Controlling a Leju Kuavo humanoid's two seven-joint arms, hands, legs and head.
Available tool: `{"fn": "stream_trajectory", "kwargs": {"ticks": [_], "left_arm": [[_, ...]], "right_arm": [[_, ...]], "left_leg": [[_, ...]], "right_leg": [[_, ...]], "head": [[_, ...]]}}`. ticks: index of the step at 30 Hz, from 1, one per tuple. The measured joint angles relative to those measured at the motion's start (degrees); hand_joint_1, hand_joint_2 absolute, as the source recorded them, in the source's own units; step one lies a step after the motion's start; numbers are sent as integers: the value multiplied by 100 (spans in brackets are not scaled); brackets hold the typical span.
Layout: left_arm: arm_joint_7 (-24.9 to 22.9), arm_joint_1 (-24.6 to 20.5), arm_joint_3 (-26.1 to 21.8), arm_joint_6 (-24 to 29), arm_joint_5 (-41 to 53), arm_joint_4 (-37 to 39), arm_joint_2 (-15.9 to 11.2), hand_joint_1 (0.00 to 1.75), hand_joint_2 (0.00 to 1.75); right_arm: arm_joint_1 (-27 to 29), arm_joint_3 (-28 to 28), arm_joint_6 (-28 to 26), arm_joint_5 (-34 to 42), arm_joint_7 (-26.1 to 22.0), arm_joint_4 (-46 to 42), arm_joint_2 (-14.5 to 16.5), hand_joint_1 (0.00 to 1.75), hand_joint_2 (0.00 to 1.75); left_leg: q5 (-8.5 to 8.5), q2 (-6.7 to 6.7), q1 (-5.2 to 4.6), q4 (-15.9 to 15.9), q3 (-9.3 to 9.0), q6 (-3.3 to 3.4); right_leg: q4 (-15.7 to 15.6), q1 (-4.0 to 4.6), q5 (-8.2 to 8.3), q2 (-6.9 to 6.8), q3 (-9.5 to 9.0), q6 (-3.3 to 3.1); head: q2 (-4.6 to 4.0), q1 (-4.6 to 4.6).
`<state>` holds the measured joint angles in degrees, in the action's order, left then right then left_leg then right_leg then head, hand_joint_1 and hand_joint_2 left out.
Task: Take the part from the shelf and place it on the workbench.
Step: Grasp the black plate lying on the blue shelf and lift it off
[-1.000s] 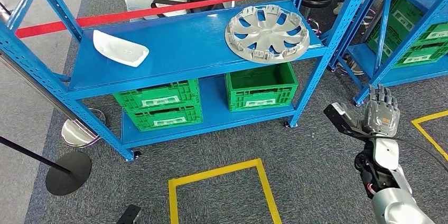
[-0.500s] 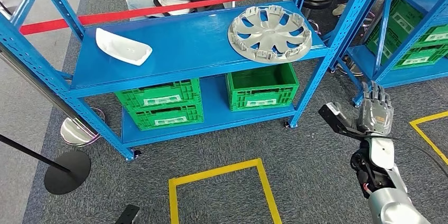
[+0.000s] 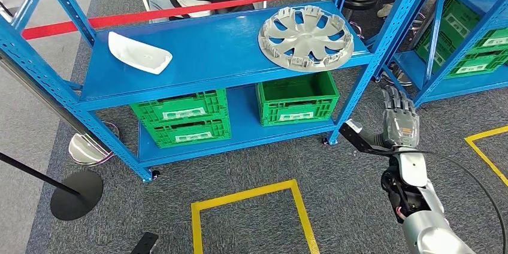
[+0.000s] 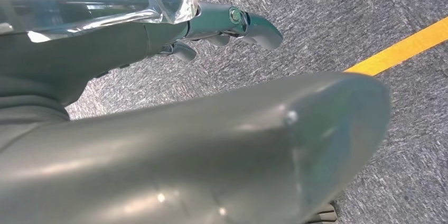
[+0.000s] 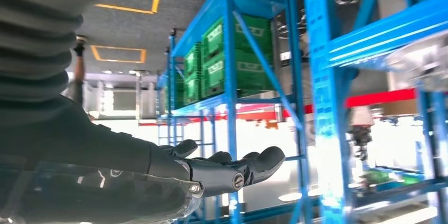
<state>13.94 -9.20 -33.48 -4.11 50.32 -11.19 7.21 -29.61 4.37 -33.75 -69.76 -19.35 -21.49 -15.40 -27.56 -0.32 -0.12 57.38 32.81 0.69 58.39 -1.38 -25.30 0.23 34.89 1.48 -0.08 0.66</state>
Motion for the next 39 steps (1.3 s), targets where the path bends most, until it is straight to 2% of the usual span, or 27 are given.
{"fn": "stream_trajectory", "kwargs": {"ticks": [11, 14, 16, 18, 19, 20, 21, 23, 24, 25, 26, 27, 28, 30, 31, 32, 34, 35, 36, 37, 39], "left_arm": [[-14, 8, 0, 0, 30, -1, -3, 0, 0], [-24, -2, 4, -2, 90, -2, -7, 0, 0], [-43, -18, 11, -12, 120, -2, -1, 0, 0], [-67, -28, 15, -21, 141, -2, 2, 0, 0], [-78, -28, 16, -22, 153, -2, 4, 0, 0], [-83, -24, 16, -21, 162, -1, 9, 0, 0], [-85, -20, 17, -21, 169, -1, 13, 0, 0], [-85, -16, 17, -19, 172, -2, 17, 0, 0], [-85, -17, 17, -16, 172, -2, 8, 0, 0], [-86, -18, 17, -13, 173, -2, 3, 0, 0], [-87, -17, 18, -10, 173, -2, -2, 0, 0], [-88, -15, 19, -8, 174, -1, -4, 0, 0], [-89, -14, 19, -7, 175, -1, 1, 0, 0], [-90, -22, 19, -7, 178, -4, 2, 0, 0], [-90, -28, 19, -5, 178, -5, 2, 0, 0], [-90, -31, 20, -5, 179, -7, 2, 0, 0], [-90, -23, 19, -5, 180, -7, 2, 0, 0], [-90, -14, 19, -6, 180, -7, 2, 0, 0], [-90, -6, 18, -7, 181, -7, 2, 0, 0], [-90, -1, 18, -8, 181, -7, 2, 0, 0], [-90, 3, 19, -9, 183, -6, -2, 0, 0]], "right_arm": [[-1, 243, -38, -20, -19, 0, 239, 0, 175], [64, 266, -94, 2, 33, -37, 274, 0, 175], [123, 295, -130, 9, 102, -75, 288, 0, 175], [174, 337, -140, -6, 189, -85, 300, 0, 175], [211, 358, -140, -14, 231, -89, 305, 0, 175], [252, 378, -145, -17, 264, -93, 308, 0, 175], [286, 399, -152, -14, 290, -98, 309, 0, 175], [313, 435, -170, 8, 323, -118, 309, 0, 175], [311, 453, -175, 20, 330, -128, 314, 0, 175], [313, 467, -181, 28, 336, -138, 318, 0, 175], [324, 479, -189, 35, 339, -143, 320, 0, 175], [339, 489, -199, 39, 342, -146, 322, 0, 175], [357, 493, -209, 43, 345, -149, 319, 0, 175], [371, 496, -234, 51, 354, -169, 314, 0, 175], [362, 499, -255, 62, 362, -179, 312, 0, 175], [353, 505, -284, 78, 376, -188, 311, 0, 175], [341, 528, -336, 109, 396, -190, 315, 0, 175], [341, 542, -348, 118, 401, -191, 318, 0, 175], [335, 557, -350, 120, 401, -193, 322, 0, 175], [322, 571, -349, 116, 401, -200, 328, 0, 175], [279, 606, -345, 93, 401, -232, 359, 0, 175]], "left_leg": [[-10, 0, -10, 13, 13, 7], [54, 8, -15, -149, -84, 115], [150, 30, 30, -383, -236, 178], [151, 49, 64, -457, -300, 181], [129, 53, 77, -452, -314, 162], [98, 55, 94, -442, -334, 135], [57, 54, 122, -421, -360, 96], [-75, 52, 198, -315, -411, -16], [-161, 53, 219, -228, -412, -87], [-238, 52, 226, -150, -400, -146], [-295, 55, 222, -96, -386, -190], [-326, 58, 214, -75, -380, -216], [-346, 62, 221, -81, -392, -226], [-415, 71, 237, 9, -367, -243], [-498, 71, 240, 214, -257, -247], [-610, 69, 234, 553, -57, -244], [-818, 68, 213, 1410, 518, -222], [-809, 66, 198, 1697, 770, -195], [-674, 63, 175, 1773, 930, -154], [-414, 57, 143, 1615, 978, -94], [205, 22, 54, 935, 842, 62]], "right_leg": [[-15, -15, 7, -2, 4, 13], [-123, -33, 50, -2, -53, 80], [83, -18, -74, -5, 26, 100], [757, -37, -361, -7, 364, 136], [1099, -55, -463, -7, 554, 166], [1292, -78, -478, -8, 672, 198], [1269, -103, -386, -11, 685, 233], [660, -164, -21, -32, 414, 329], [344, -174, 76, -38, 253, 368], [150, -176, 93, -40, 144, 345], [89, -165, 30, -37, 98, 293], [112, -141, -46, -26, 95, 206], [139, -138, -87, -17, 97, 116], [146, -130, -156, -3, 52, 13], [139, -129, -188, 3, 12, -31], [128, -119, -222, 6, -32, -65], [114, -86, -300, 17, -124, -105], [111, -63, -351, 27, -184, -115], [110, -41, -409, 39, -258, -122], [107, -22, -474, 52, -348, -126], [87, 2, -607, 74, -533, -122]], "head": [[0, -1], [0, 1], [0, -15], [-1, -28], [-1, -28], [-1, -27], [0, -26], [0, -30], [0, -53], [0, -72], [0, -74], [1, -72], [1, -50], [1, -26], [1, -20], [1, -14], [1, -9], [1, -9], [1, -9], [1, -9], [1, -14]]}}
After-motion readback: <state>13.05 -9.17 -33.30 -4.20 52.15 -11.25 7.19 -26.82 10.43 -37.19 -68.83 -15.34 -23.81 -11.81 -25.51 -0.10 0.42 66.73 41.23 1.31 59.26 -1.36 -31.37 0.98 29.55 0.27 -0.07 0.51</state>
